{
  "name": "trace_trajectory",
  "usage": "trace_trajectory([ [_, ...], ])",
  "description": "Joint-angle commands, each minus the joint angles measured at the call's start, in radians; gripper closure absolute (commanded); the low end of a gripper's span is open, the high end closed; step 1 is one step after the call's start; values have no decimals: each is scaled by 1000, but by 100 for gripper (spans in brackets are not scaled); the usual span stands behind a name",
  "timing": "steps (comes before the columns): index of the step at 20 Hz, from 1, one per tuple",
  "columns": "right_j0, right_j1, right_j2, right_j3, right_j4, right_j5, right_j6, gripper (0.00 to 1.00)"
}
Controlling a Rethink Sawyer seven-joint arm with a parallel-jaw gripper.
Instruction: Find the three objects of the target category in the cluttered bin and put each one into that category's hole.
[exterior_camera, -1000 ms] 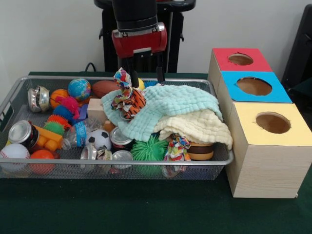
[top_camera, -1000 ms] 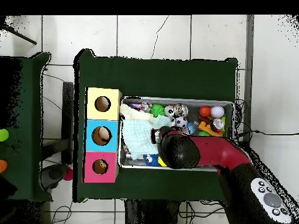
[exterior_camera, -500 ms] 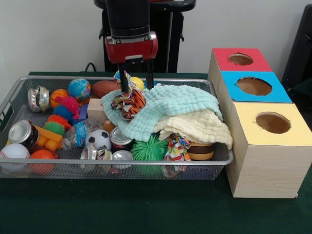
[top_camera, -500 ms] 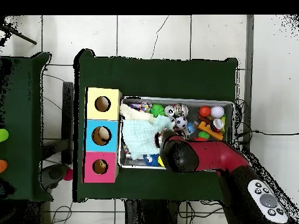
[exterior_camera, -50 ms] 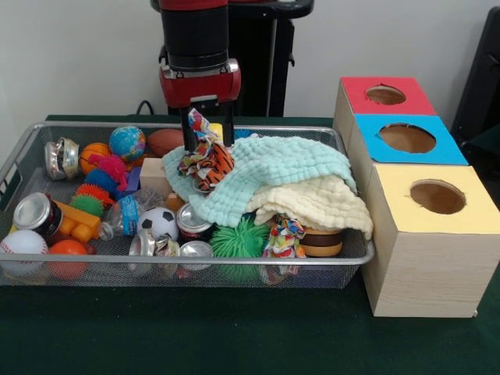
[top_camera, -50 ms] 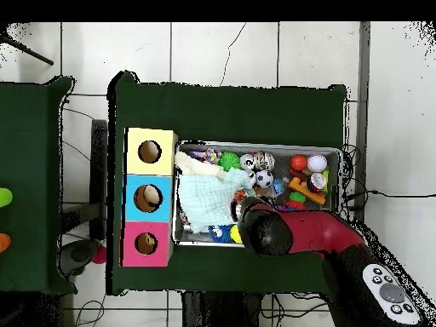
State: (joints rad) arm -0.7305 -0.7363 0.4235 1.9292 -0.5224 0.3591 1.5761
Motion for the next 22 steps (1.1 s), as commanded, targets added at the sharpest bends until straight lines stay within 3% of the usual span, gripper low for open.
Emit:
trace_trajectory([
  [1,-21,33,3,-19,36,-47,120,0],
  [12,-27,29,17,-5,54,-76,129,0],
  [22,-45,33,58,2,27,-207,124,0],
])
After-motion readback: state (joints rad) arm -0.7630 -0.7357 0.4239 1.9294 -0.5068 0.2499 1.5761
